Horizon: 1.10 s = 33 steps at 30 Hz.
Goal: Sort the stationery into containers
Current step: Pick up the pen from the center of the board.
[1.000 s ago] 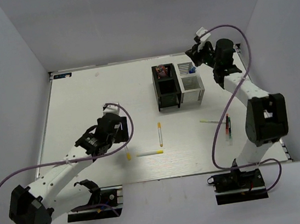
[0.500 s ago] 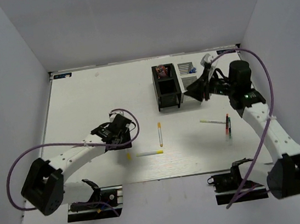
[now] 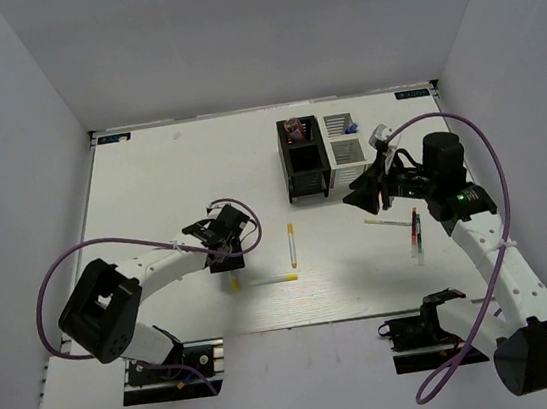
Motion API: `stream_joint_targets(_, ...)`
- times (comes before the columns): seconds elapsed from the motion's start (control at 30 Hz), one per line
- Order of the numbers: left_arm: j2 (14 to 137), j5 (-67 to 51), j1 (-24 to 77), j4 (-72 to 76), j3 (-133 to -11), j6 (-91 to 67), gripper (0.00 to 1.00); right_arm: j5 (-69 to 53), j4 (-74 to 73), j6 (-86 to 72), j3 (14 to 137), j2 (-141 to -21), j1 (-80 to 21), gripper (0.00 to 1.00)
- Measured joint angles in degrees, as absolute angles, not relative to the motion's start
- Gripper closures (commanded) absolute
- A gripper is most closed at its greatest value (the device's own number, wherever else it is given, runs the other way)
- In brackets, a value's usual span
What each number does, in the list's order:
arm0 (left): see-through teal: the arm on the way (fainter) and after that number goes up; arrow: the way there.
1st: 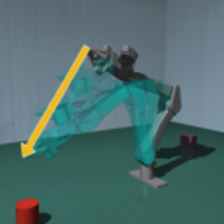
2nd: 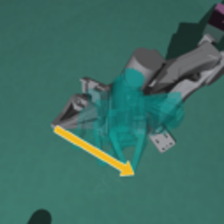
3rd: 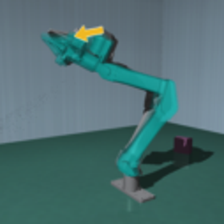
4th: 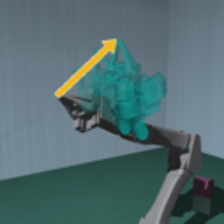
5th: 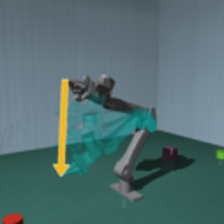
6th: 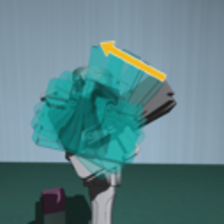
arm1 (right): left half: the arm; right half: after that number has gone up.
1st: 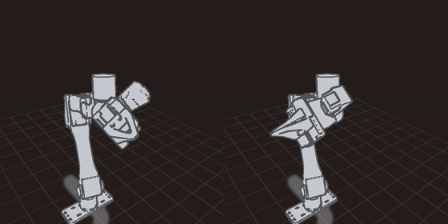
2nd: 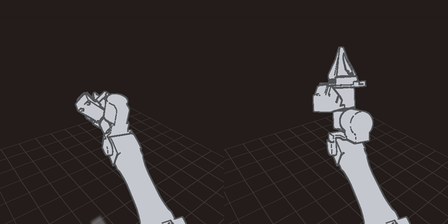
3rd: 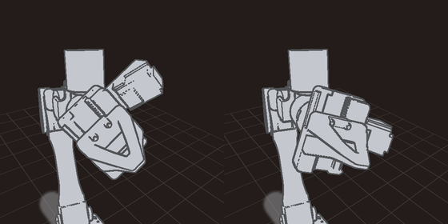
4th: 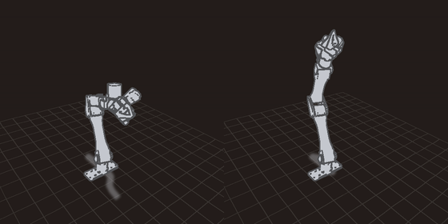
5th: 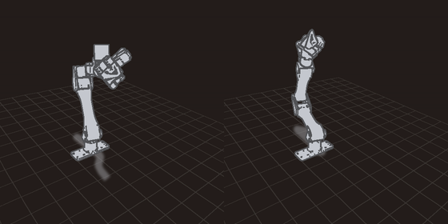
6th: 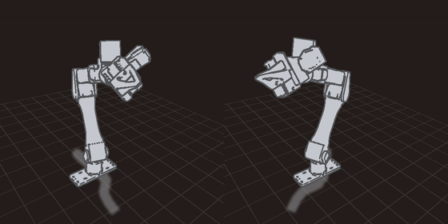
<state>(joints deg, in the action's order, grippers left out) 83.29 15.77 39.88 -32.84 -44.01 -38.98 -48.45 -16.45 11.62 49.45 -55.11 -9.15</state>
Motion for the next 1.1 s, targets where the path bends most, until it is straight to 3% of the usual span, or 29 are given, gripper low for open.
stream_joint_targets(0.23,85.1,15.7,39.7,-32.0,-44.1,-39.7,0.54,-48.4,-18.6,12.5,48.8,-54.9,-9.0,0.48)
stream_joint_targets(0.33,85.8,15.9,39.5,-31.8,-44.6,-40.0,0.67,-48.4,-18.6,12.5,48.8,-54.4,-9.0,0.48)
stream_joint_targets(0.5,86.8,15.7,39.5,-30.9,-45.5,-40.1,0.99,-48.4,-18.9,13.0,47.9,-54.2,-9.0,0.47)
stream_joint_targets(0.57,86.9,15.6,39.5,-30.9,-45.8,-40.1,1.0,-48.4,-19.5,13.6,47.5,-54.5,-9.0,0.46)
stream_joint_targets(0.63,87.0,15.6,39.5,-31.0,-46.3,-39.3,1.0,-48.3,-19.9,14.1,47.1,-55.2,-9.0,0.35)
stream_joint_targets(0.7,86.9,15.3,39.8,-31.3,-47.7,-37.8,1.0,-48.2,-20.6,14.6,47.1,-56.5,-9.0,0.1)
stream_joint_targets(0.93,80.2,9.9,41.1,-25.8,-54.3,-29.3,1.0,-46.9,-24.5,17.8,47.2,-63.3,-9.0,0.1)
stream_joint_targets(1.1,76.6,5.8,41.7,-12.6,-58.7,-22.8,1.0,-46.3,-25.2,18.2,47.2,-64.8,-9.0,0.1)
